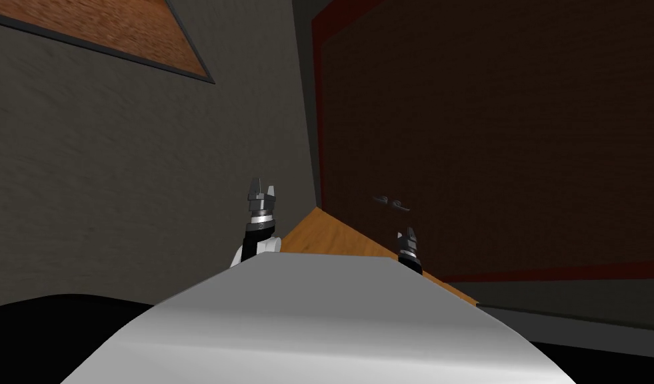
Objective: Pull the door open
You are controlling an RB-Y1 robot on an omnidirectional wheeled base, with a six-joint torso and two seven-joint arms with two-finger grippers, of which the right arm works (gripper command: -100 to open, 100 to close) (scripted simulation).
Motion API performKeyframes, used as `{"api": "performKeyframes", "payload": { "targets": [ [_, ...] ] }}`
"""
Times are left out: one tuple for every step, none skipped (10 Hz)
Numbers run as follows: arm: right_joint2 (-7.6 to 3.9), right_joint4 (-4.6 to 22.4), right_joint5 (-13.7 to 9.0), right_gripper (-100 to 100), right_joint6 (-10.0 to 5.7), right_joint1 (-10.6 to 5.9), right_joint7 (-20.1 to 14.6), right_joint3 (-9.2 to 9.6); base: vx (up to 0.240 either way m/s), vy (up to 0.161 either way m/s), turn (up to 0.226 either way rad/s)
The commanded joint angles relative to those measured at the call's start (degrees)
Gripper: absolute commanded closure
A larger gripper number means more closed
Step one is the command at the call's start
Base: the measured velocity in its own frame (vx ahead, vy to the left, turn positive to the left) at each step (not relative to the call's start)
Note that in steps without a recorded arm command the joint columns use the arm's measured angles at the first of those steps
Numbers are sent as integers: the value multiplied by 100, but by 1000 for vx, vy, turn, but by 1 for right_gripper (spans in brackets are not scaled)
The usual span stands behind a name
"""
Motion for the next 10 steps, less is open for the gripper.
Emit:
{"api": "performKeyframes", "payload": {
  "targets": [
    [-46,232,-56,-100,-33,-52,-21,-52,84,-46,81],
    [-72,367,-84,-100,-62,-79,-38,-78,87,-40,66],
    [-126,634,-141,-100,-121,-133,-72,-129,119,-39,126],
    [-126,635,-141,-100,-121,-133,-72,-129,89,-40,64],
    [-153,770,-170,-100,-150,-160,-89,-155,59,-28,44],
    [-178,898,-197,-100,-179,-186,-105,-179,68,-38,78],
    [-199,1005,-220,-100,-202,-208,-119,-200,76,-45,72],
    [-221,1112,-242,-100,-226,-230,-132,-220,80,-32,63],
    [-263,1326,-287,-100,-273,-274,-159,-261,115,-61,118],
    [-282,1421,-307,-100,-294,-293,-171,-279,105,-68,67]
  ]
}}
